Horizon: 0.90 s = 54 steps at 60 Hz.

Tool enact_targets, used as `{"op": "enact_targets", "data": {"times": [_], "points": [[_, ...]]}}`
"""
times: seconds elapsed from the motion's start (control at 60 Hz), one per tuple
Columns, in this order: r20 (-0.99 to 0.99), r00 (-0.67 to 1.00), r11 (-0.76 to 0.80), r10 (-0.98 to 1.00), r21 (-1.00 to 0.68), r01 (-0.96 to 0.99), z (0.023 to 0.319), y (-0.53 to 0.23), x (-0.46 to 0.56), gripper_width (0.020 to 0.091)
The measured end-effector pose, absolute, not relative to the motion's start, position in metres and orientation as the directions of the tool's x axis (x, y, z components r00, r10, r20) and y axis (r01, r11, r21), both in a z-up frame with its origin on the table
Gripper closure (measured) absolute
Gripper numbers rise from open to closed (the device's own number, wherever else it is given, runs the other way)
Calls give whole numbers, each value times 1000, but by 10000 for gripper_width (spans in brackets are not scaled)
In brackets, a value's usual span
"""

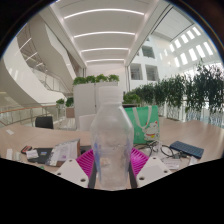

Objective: Pour water

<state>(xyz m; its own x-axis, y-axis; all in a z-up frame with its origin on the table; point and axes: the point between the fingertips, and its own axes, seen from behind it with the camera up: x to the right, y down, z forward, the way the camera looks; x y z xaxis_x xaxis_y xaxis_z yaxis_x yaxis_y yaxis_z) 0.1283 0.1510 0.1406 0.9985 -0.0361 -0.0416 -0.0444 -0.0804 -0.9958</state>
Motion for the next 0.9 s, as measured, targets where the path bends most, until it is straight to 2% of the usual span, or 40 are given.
{"op": "enact_targets", "data": {"times": [0.017,0.033,0.083,0.267,0.45,0.55,0.567,0.583,0.65,0.667,0.767,0.9], "points": [[-45,998,-108,-34,-993,-49,127,153,126,628],[-47,998,-130,-36,-990,-51,141,174,112,629],[-38,999,-159,-28,-986,-42,115,181,113,628],[-59,996,-245,-65,-967,-73,61,193,110,627],[-65,996,-265,-62,-961,-79,60,178,90,628],[-81,992,-300,-98,-948,-107,55,175,96,554],[-85,991,-312,-103,-943,-113,44,185,111,529],[-90,990,-326,-109,-938,-121,54,173,98,493],[-118,987,-349,-107,-925,-149,60,160,94,282],[-124,987,-350,-105,-924,-154,62,157,93,253],[-125,986,-351,-113,-923,-157,78,129,91,271],[-111,985,-339,-134,-929,-150,119,73,85,271]]}}
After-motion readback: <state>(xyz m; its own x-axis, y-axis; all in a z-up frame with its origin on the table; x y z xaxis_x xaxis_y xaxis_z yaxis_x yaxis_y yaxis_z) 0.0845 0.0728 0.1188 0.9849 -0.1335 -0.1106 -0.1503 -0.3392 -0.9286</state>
